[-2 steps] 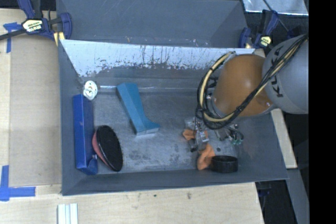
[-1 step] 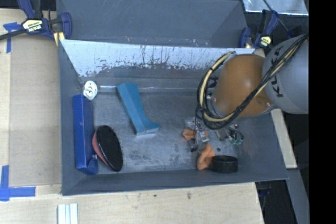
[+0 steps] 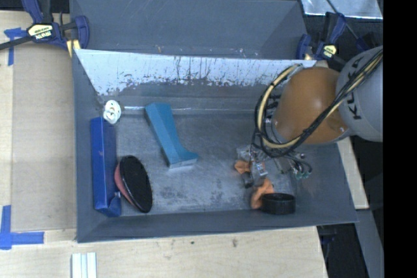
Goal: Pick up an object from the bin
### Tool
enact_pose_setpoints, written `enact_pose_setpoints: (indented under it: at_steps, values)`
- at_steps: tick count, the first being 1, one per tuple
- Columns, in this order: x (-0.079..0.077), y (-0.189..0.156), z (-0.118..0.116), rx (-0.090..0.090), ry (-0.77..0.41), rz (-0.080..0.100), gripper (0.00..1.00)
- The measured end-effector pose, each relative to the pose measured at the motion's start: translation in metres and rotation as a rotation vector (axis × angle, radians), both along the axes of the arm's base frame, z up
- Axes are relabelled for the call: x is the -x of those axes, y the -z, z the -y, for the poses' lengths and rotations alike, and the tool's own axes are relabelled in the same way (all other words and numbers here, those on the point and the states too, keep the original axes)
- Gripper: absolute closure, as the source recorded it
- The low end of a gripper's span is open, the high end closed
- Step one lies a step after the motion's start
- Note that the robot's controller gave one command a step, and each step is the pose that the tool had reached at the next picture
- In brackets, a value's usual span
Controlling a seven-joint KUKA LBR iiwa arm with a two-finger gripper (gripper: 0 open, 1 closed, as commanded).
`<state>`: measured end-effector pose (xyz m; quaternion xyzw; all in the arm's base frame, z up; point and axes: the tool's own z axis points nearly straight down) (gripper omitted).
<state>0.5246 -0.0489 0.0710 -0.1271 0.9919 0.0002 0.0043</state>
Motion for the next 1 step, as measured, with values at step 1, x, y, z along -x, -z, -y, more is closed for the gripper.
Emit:
enact_pose_setpoints:
  at_steps: [1]
  values:
    - [-0.0068,0.0002,0.0292,0.001,0.007,-0.003,1.0]
